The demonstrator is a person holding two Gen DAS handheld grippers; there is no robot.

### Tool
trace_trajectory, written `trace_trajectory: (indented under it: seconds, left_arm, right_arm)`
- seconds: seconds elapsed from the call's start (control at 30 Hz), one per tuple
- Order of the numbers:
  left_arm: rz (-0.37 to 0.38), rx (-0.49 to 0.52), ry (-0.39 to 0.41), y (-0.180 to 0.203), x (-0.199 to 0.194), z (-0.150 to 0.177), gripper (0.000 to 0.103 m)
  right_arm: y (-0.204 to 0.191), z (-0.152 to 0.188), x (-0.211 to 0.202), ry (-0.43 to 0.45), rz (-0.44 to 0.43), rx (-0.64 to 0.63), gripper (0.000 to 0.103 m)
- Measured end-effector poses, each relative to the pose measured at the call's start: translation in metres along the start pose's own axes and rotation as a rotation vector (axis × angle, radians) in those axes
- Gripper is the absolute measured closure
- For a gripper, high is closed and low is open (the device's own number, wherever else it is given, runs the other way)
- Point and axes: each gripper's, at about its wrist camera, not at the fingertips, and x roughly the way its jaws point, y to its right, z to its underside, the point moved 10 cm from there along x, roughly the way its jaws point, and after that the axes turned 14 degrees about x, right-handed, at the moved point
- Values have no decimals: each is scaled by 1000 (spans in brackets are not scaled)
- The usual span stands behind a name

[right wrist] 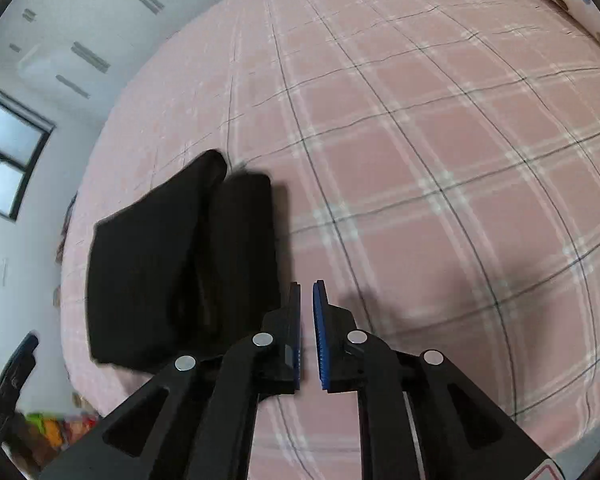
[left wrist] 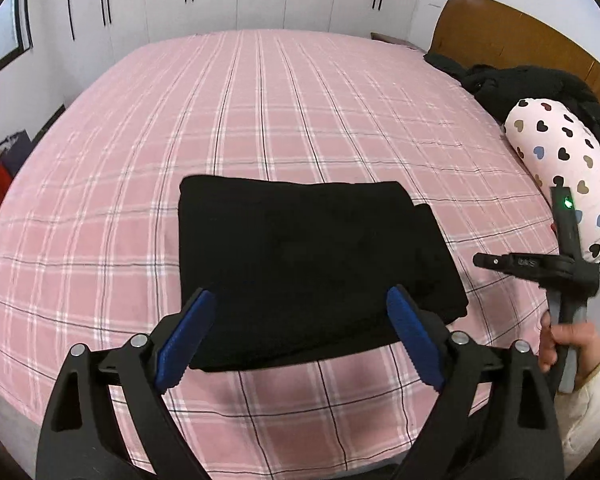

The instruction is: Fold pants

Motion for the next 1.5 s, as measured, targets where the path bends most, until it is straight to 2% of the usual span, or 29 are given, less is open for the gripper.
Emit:
trace_trajectory:
  seconds: [0.07,0.1,0.17,0.27,0.33,0.37,0.4,0.47,0.5,0.6,0.63,0.67,0.7,0.73,0.77,0.83,0.9,0.97,1.0,1.1,1.17,1.2,1.23,1.3,1.33,1.37,1.43,1.5]
  left_arm:
    - [4,-4,-7,1,4,4,16]
    - [7,-8,-12,2,6,5,16]
    - [10,-13,-23,3,10,8,16]
    - [21,-21,-34,4,13,11,16]
    - [21,-21,-31,4,13,12,16]
    - [21,-22,-30,2,13,13,16]
    - [26,-27,-33,2,15,14,16]
    - [39,-41,-40,0,16,16,16]
    - [53,-52,-40,-1,16,16,16]
    - [70,-70,-36,-7,16,17,15]
    - [71,-77,-38,-9,18,18,15]
    - [75,-86,-43,-10,21,20,15]
    - [85,-98,-57,-10,26,23,15]
    - [91,-106,-68,-10,31,26,15]
    - [95,-111,-75,-9,35,28,15]
    - [79,-106,-97,-10,42,33,15]
    - [52,-95,-113,-13,46,37,15]
    - [37,-88,-122,-16,49,39,15]
    - [28,-87,-127,-18,52,41,15]
    - [4,-80,-144,-22,59,43,15]
    - [-9,-83,-156,-25,65,46,15]
    - [-12,-87,-164,-26,68,46,15]
    - [-14,-92,-174,-28,71,48,15]
    - [-10,-93,-188,-29,76,51,15]
    - [-12,-90,-195,-31,78,51,15]
    - [-17,-87,-202,-32,80,52,15]
    - [-14,-82,-212,-33,84,51,15]
    - [-8,-73,-217,-32,88,52,15]
  right_arm:
    - [-29,4,-7,36,-71,-69,16]
    - [-43,5,-8,61,-85,-122,13]
    - [-65,11,9,13,-93,-194,13]
    - [-70,22,53,-100,-63,-188,18]
    - [-68,30,72,-129,-16,-180,38]
    - [-68,32,79,-146,-8,-163,72]
    - [-71,34,80,-168,-42,-130,71]
    - [-92,34,54,-122,-100,-148,76]
    - [-100,34,38,-95,-117,-158,91]
    - [-96,37,-4,-30,-147,-140,92]
    - [-84,37,-3,-20,-98,-144,92]
    - [-58,37,9,-26,5,-160,91]
    - [-41,39,22,-54,69,-165,90]
    - [-25,46,37,-92,104,-156,89]
    - [-20,46,41,-92,66,-112,88]
    - [-27,40,30,-72,8,-59,83]
    - [-41,26,8,15,11,-73,70]
    - [-58,10,-3,59,9,-109,53]
    - [-70,1,-5,80,18,-145,52]
    - [-99,-15,12,99,64,-273,51]
    - [-99,-33,40,85,132,-288,36]
    - [-87,-42,51,78,161,-273,35]
    - [-81,-50,66,61,184,-250,35]
    - [-77,-49,76,25,173,-254,46]
    - [-83,-48,73,28,188,-280,67]
    - [-92,-50,62,54,168,-299,81]
    - [-102,-54,37,106,119,-277,84]
    - [-93,-57,27,137,128,-257,84]
